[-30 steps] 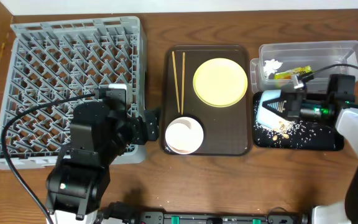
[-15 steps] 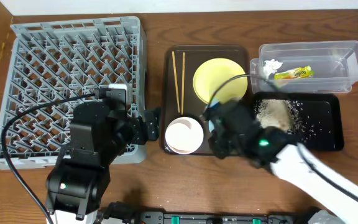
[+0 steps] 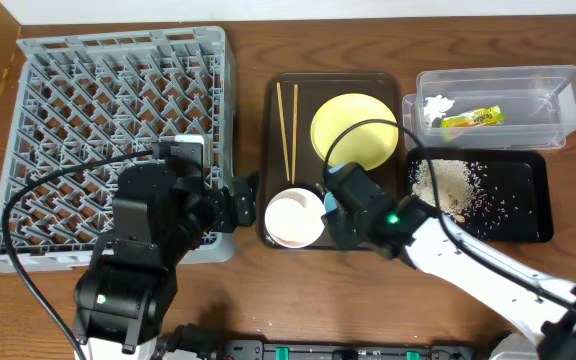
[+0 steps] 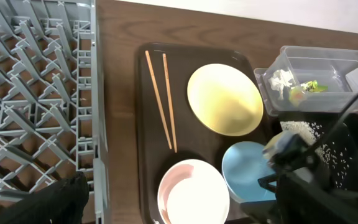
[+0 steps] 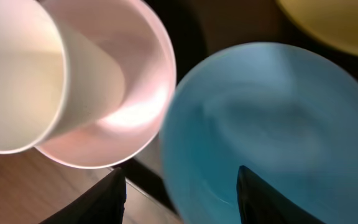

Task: Sort waste into correct bins and load items into the dishwasher
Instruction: 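Return the light-blue bowl to the brown tray with the right gripper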

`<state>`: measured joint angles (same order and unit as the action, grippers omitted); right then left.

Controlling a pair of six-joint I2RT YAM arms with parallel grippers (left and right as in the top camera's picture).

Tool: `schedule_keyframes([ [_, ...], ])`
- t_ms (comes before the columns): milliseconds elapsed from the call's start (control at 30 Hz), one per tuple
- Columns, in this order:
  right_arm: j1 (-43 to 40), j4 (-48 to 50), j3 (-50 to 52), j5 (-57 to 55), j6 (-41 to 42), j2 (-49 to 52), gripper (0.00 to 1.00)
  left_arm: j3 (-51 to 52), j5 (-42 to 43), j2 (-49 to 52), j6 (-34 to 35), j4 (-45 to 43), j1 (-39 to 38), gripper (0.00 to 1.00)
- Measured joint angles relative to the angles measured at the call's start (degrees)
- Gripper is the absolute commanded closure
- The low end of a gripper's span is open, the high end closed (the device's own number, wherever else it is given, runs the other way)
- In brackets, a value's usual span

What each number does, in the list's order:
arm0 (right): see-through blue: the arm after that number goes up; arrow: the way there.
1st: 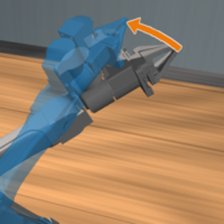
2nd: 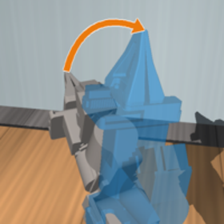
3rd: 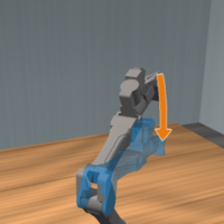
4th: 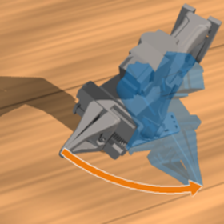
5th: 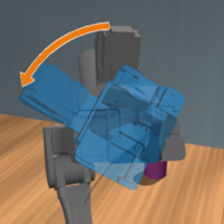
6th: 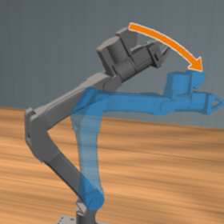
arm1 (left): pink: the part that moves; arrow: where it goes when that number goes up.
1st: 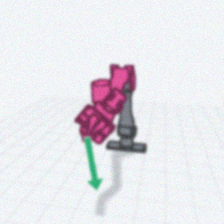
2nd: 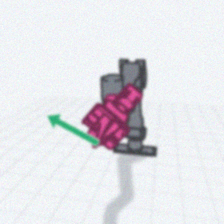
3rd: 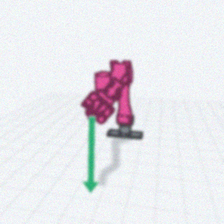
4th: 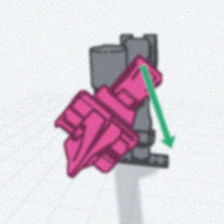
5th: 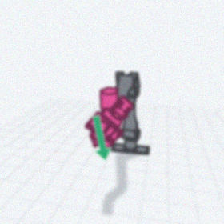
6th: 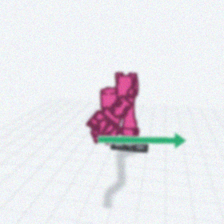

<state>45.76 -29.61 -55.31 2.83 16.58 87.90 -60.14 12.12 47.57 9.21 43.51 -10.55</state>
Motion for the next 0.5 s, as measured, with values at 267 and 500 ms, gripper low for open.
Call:
schedule_keyframes([
  [267, -5.27, 0.17, -4.81, 18.05, 1.92, -2.08, 0.55, 0.0, 0.02, 0.0, 0.0, 3.89, 0.0, 0.04],
  [500, -3.69, 0.98, -4.85, 18.43, 4.26, -1.73, 0.57, 0.0, 0.85, 0.0, 0.0, 6.21, 0.0, 0.04],
])
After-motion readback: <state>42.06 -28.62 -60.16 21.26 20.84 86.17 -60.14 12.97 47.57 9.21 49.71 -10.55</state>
